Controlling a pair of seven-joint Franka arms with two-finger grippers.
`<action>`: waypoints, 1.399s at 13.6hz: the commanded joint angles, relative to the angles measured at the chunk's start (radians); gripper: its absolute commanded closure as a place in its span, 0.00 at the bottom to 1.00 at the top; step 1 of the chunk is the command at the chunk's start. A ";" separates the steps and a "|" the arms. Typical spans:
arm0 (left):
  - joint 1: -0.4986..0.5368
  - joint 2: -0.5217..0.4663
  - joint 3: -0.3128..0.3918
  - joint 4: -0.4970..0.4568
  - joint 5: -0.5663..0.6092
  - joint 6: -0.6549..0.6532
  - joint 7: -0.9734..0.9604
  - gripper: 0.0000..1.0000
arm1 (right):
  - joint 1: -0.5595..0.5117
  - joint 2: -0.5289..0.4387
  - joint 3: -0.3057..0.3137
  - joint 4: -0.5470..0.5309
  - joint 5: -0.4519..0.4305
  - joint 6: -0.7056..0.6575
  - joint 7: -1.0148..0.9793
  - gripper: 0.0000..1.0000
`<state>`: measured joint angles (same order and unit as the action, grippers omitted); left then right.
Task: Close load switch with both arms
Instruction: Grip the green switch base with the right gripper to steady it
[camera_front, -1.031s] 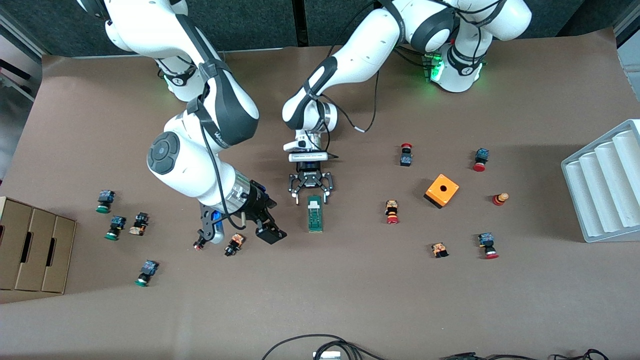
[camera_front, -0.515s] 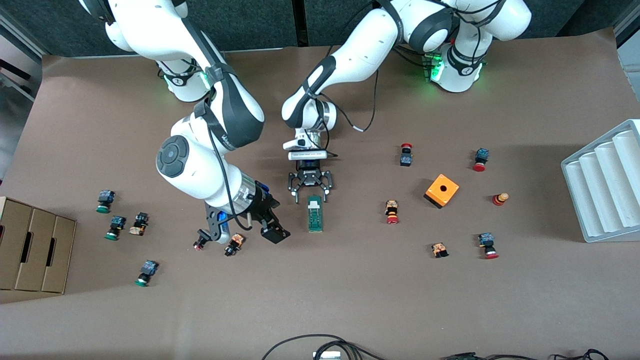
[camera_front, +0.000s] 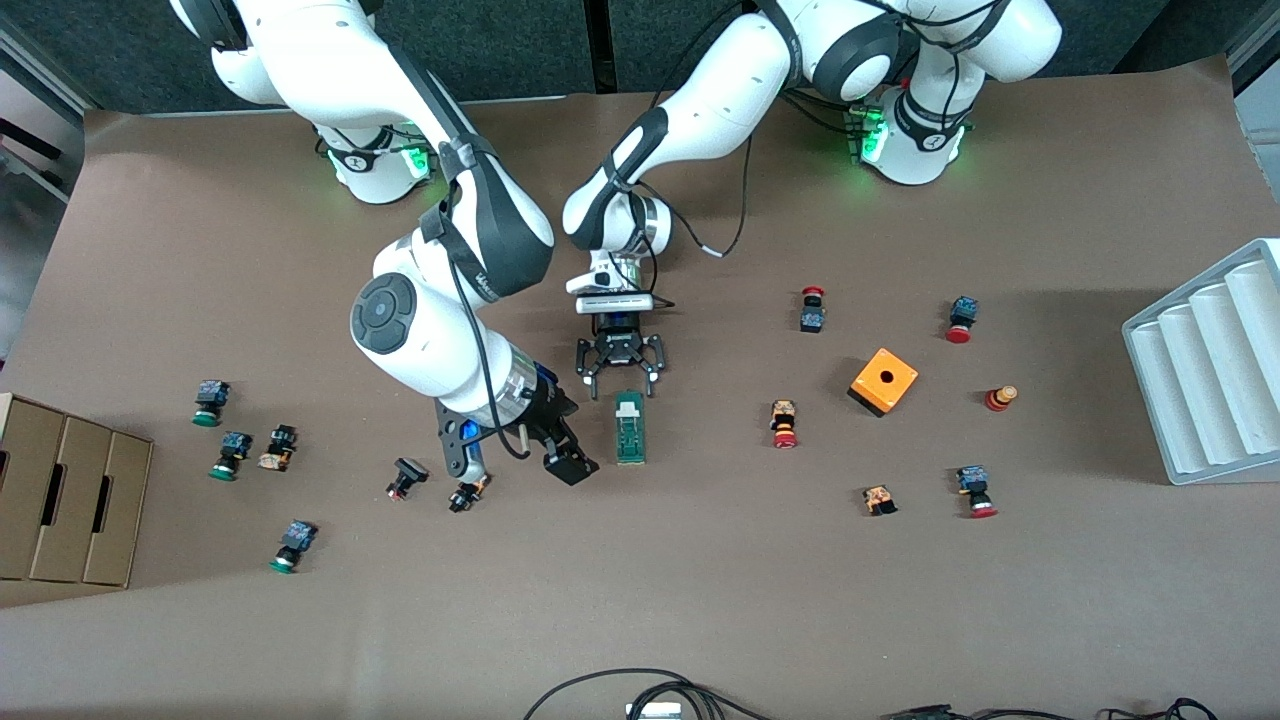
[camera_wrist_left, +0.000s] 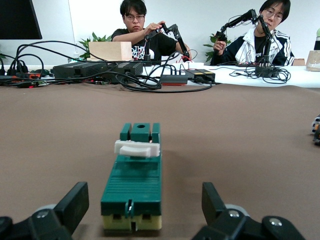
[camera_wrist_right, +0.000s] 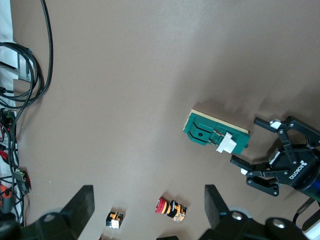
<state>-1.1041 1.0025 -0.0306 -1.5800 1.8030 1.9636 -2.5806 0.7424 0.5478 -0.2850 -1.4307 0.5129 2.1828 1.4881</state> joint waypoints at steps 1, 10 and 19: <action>-0.011 -0.001 0.009 -0.005 -0.008 -0.017 -0.016 0.01 | 0.008 0.021 -0.014 0.030 0.032 0.006 0.006 0.02; -0.010 0.004 0.006 -0.005 -0.011 -0.028 -0.016 0.35 | 0.018 0.041 -0.014 0.029 0.026 0.008 0.006 0.02; -0.010 0.007 0.005 -0.005 -0.014 -0.041 -0.018 0.42 | 0.051 0.075 -0.016 -0.017 0.007 0.023 0.006 0.02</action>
<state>-1.1041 1.0059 -0.0289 -1.5870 1.8018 1.9436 -2.5821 0.7670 0.6078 -0.2865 -1.4357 0.5129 2.1870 1.4885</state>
